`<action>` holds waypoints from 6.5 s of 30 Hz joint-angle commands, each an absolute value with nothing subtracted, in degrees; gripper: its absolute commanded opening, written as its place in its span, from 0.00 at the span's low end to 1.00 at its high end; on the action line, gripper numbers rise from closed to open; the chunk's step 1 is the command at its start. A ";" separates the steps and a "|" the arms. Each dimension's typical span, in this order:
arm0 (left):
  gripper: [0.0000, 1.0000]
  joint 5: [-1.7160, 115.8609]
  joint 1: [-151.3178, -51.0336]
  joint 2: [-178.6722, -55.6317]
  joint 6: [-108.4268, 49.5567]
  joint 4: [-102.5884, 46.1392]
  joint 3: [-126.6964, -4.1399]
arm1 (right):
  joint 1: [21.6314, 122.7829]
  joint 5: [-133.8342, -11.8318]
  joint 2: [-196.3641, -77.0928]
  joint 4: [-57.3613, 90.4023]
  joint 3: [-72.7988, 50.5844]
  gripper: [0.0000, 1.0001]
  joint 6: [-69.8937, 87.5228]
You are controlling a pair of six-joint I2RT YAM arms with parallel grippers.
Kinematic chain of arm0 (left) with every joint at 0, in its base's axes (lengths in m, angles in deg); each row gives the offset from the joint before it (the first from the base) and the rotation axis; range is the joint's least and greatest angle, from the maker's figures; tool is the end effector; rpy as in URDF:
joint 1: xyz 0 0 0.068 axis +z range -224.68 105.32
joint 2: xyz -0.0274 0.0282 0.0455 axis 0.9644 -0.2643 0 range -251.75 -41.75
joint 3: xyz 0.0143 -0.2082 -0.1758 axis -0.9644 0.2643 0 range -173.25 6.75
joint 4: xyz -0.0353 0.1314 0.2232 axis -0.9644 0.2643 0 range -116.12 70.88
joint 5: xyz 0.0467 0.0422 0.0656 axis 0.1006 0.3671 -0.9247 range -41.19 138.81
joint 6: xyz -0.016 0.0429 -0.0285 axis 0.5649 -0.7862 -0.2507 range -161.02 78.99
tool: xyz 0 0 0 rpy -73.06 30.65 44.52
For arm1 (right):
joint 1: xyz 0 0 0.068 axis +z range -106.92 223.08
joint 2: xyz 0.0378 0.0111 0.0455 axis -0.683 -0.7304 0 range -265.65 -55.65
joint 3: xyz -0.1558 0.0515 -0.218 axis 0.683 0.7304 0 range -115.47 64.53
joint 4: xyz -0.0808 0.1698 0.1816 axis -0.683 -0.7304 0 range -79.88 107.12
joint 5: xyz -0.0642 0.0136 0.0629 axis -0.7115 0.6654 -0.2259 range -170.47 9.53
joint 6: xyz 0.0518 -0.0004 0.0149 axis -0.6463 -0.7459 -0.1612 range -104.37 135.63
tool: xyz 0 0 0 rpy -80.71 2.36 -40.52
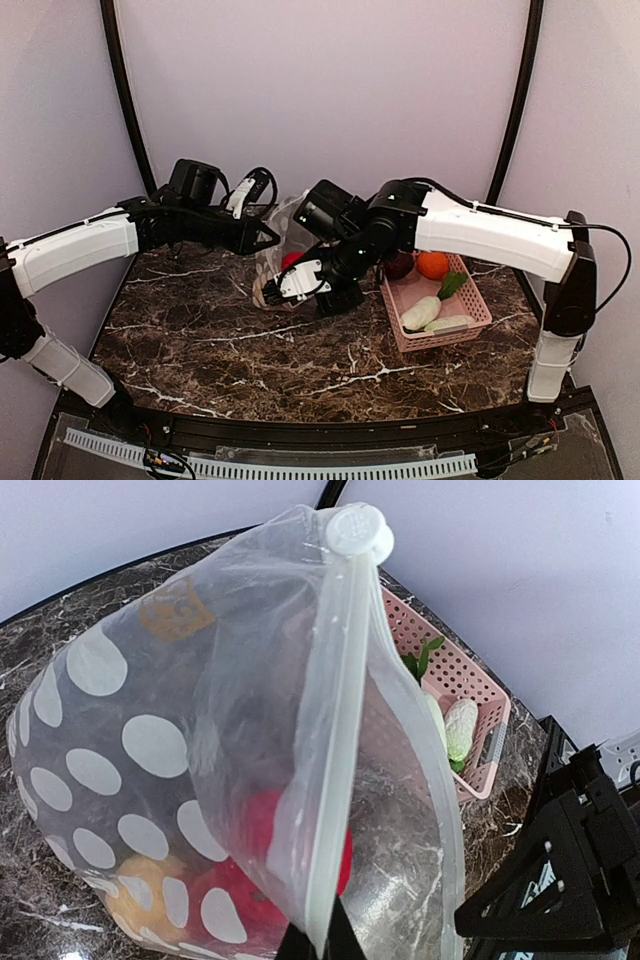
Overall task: Place the food in the zip-top bag and seal the zipper
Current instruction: Place the fake fruit in the zipper food storage bag, then adjust the zipper food storage bag at the center of the board, then adjust the fake vegetable in the bin, then pick up the fake vegetable from the bin, then place the fake vegetable in the zipper food storage bag.
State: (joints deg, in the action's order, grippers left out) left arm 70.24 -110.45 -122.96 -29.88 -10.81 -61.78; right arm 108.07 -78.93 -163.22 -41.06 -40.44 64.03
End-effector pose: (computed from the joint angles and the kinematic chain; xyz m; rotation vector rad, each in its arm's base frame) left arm 0.2571 -0.2015 0.3289 0.6911 2.0290 -0.8790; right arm 0.1685 0.3635 0.3184 -2.2095 1.4403 0.1343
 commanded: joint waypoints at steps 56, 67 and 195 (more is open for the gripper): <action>0.01 62.33 -110.01 -133.35 -38.53 8.84 -80.30 | 104.83 -70.40 -161.85 -36.35 -48.79 0.37 64.17; 0.01 64.25 -109.96 -127.64 -38.20 3.56 -74.47 | 95.34 -61.14 -152.25 -38.43 -46.70 0.55 61.27; 0.01 75.84 -110.01 -132.21 -36.13 1.17 -73.50 | 94.50 -44.27 -160.58 -31.51 -47.27 0.60 52.13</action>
